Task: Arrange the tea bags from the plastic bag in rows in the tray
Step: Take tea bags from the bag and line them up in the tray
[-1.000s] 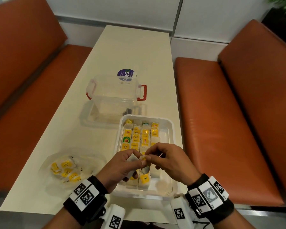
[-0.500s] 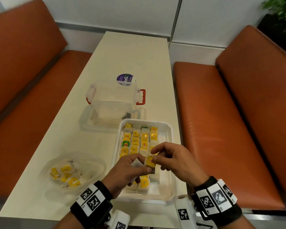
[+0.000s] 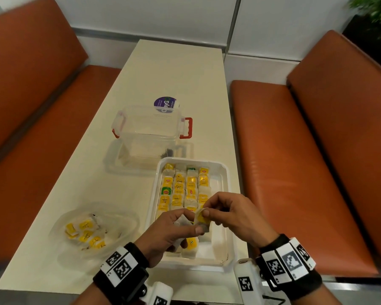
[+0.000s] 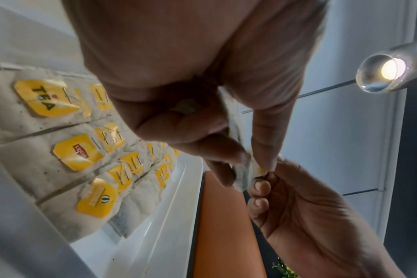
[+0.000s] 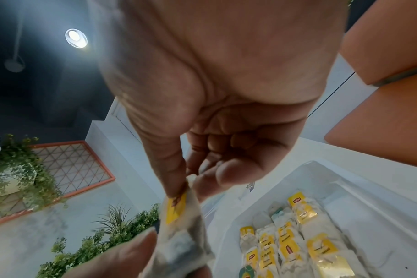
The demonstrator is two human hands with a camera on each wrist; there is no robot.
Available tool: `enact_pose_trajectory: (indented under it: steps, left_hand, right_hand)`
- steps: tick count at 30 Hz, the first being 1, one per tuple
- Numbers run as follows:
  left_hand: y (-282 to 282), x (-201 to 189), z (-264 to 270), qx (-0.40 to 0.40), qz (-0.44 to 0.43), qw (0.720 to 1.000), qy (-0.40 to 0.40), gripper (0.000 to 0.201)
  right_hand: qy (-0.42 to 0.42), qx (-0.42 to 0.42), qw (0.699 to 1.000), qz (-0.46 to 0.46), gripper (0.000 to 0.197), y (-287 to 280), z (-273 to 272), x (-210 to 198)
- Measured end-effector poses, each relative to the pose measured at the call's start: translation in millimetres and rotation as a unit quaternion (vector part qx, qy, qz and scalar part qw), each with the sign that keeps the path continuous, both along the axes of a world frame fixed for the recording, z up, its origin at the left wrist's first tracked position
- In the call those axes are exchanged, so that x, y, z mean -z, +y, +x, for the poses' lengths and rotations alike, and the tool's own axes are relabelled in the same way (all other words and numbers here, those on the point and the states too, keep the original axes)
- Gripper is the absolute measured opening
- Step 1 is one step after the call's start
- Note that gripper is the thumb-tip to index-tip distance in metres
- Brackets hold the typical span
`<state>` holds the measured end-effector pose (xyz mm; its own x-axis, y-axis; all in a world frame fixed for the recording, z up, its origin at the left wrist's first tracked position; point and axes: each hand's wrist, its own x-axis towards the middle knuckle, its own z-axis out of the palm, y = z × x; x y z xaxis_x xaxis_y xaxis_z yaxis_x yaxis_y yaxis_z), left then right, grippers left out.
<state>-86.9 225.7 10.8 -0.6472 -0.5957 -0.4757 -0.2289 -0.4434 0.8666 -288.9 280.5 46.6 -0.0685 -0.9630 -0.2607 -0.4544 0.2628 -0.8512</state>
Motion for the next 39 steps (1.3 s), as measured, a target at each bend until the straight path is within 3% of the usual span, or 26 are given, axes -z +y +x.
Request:
enact_pose_trajectory:
  steps: [4,8,13,17,22,27,32,39]
  left_hand:
    - [-0.9,-0.3,-1.4,-0.004,0.0,1.0,-0.006,0.021]
    - [-2.4,1.3,-1.3,-0.009,0.001,0.999,-0.031,0.031]
    - [-3.8,4.9,3.4,-0.048,0.016,0.997,-0.052,0.022]
    - [-6.1,9.2,9.4,-0.073,0.04,0.995,-0.061,0.014]
    - [-8.0,11.6,16.5,-0.113,0.091,0.989,-0.041,0.018]
    - [-10.8,14.1,23.8,-0.14,0.142,0.98,-0.002,0.03]
    - [-11.1,14.3,29.4,-0.129,0.132,0.983,0.0,0.039]
    - [-8.3,13.4,34.1,-0.128,0.129,0.983,0.008,0.036]
  right_hand:
    - [0.009,0.011,1.0,0.003,0.005,-1.6,-1.5,2.5]
    - [0.028,0.007,1.0,0.004,0.006,-2.0,-2.5,3.4]
    - [0.025,0.003,1.0,0.015,0.008,-1.9,-5.4,2.5]
    - [0.078,-0.003,0.997,0.027,0.009,-1.1,-7.4,9.1]
    - [0.142,-0.02,0.988,0.063,0.01,-0.6,-8.0,22.2]
    - [0.228,-0.075,0.963,0.125,0.011,2.5,-3.8,37.4]
    - [0.276,-0.151,0.93,0.192,0.007,2.5,5.7,43.0]
    - [0.374,-0.146,0.897,0.183,0.007,-8.1,16.5,62.9]
